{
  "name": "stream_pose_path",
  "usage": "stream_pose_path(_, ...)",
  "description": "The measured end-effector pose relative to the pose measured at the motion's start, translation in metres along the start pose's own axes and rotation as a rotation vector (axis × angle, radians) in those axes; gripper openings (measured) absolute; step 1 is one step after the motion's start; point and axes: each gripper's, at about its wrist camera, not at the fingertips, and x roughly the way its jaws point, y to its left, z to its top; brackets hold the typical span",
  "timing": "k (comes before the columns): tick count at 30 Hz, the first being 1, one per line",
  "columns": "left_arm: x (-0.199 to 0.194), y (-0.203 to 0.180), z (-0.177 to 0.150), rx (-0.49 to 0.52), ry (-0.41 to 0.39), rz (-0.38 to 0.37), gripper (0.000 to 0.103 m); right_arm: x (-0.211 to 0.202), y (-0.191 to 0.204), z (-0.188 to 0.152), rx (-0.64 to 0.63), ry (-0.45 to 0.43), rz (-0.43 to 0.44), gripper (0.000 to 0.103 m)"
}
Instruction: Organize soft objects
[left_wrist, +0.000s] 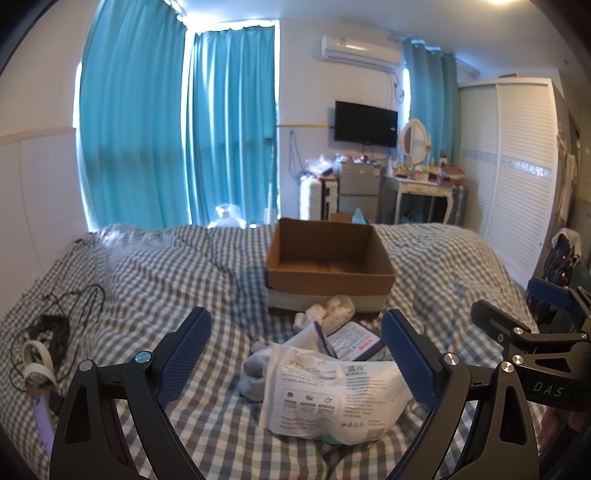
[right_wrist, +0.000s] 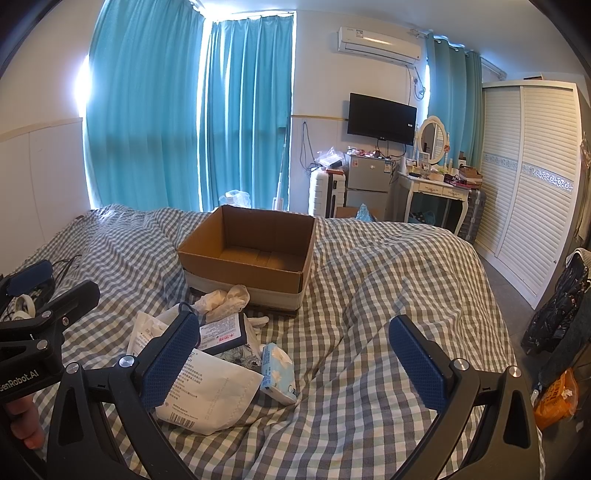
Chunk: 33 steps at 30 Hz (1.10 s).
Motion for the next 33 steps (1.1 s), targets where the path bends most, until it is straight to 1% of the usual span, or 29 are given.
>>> stream_pose_path(5, -0.003, 0.002, 0.004, -0.002, -0.009, 0.001, 0.096, 0.000, 0.000, -0.003, -0.003, -0.003, -0.002, 0.103)
stream_pose_path(11, -0.016, 0.009, 0.013, 0.002, -0.046, -0.007, 0.096, -0.009, 0.003, 0.003, -0.019, -0.025, -0.003, 0.103)
stream_pose_path(13, -0.016, 0.012, 0.012, 0.007, -0.042, -0.012, 0.096, -0.011, 0.005, 0.004, -0.027, -0.026, 0.000, 0.103)
stream_pose_path(15, -0.012, 0.018, 0.008, 0.020, -0.014, -0.010, 0.096, -0.010, 0.008, 0.003, -0.040, -0.013, 0.013, 0.103)
stream_pose_path(18, 0.002, 0.030, -0.006, 0.031, 0.053, 0.012, 0.096, 0.000, 0.020, -0.004, -0.068, 0.036, 0.059, 0.103)
stream_pose_path(20, 0.014, 0.040, -0.017, 0.028, 0.102, 0.018, 0.096, 0.011, 0.031, -0.013, -0.084, 0.067, 0.113, 0.103)
stream_pose_path(22, 0.021, 0.047, -0.026, 0.028, 0.131, 0.029, 0.096, 0.029, 0.047, -0.025, -0.111, 0.129, 0.172, 0.103)
stream_pose_path(27, 0.032, 0.056, -0.036, 0.031, 0.155, 0.045, 0.096, 0.071, 0.078, -0.055, -0.161, 0.269, 0.272, 0.103)
stream_pose_path(30, 0.037, 0.058, -0.040, 0.019, 0.168, 0.043, 0.096, 0.091, 0.084, -0.065, -0.150, 0.336, 0.297, 0.103)
stream_pose_path(33, 0.043, 0.064, -0.042, 0.002, 0.183, 0.041, 0.096, 0.106, 0.085, -0.073, -0.136, 0.392, 0.300, 0.101)
